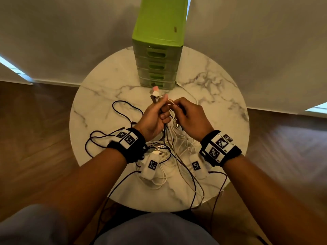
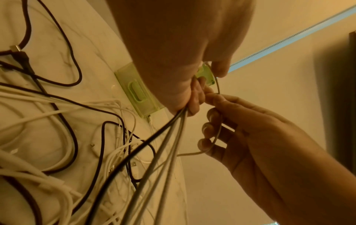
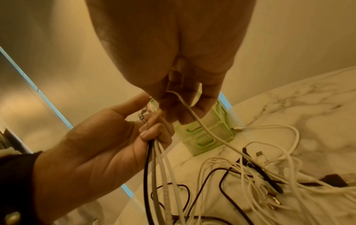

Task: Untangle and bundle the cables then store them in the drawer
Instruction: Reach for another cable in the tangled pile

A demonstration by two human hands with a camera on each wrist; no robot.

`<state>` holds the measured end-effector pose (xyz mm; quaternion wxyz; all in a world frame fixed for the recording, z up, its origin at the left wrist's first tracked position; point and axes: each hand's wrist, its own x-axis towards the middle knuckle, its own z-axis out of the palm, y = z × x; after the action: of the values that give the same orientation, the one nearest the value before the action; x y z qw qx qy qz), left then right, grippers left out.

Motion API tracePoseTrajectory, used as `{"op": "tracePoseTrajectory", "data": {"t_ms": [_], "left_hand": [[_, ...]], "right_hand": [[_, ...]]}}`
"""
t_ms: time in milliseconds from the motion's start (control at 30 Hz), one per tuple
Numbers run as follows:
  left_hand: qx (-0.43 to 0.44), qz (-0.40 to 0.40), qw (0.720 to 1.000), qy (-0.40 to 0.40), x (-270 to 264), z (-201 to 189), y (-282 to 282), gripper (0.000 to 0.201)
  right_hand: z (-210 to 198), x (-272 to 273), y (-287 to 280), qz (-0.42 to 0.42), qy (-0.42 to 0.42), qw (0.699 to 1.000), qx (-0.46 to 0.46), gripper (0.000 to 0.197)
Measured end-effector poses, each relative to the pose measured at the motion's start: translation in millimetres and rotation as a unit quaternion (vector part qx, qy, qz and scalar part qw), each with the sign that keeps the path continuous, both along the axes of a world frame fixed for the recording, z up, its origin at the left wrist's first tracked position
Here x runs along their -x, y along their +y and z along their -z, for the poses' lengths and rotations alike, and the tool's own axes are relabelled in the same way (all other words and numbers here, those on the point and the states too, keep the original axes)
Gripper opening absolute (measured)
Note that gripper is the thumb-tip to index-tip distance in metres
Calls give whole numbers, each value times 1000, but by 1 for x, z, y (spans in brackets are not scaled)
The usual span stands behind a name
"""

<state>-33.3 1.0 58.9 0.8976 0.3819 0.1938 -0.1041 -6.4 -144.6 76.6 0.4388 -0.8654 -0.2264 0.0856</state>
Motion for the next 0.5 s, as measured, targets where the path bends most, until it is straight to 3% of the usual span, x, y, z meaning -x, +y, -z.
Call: {"op": "tracePoseTrajectory", "data": {"t_ms": [133, 233, 367, 500], "left_hand": [[-92, -24, 995, -30, 7, -6, 0, 28], [-134, -38, 989, -46, 9, -12, 8, 37], [-111, -102, 988, -44, 5, -28, 35, 41], [-62, -171, 981, -74, -2, -55, 88, 42]], "right_hand": [[7, 9, 4, -9, 52, 998, 43, 14], [19, 14, 4, -72, 76, 987, 121, 22], [35, 22, -7, -139, 134, 959, 209, 52], [58, 27, -39, -155, 140, 959, 190, 45]]}}
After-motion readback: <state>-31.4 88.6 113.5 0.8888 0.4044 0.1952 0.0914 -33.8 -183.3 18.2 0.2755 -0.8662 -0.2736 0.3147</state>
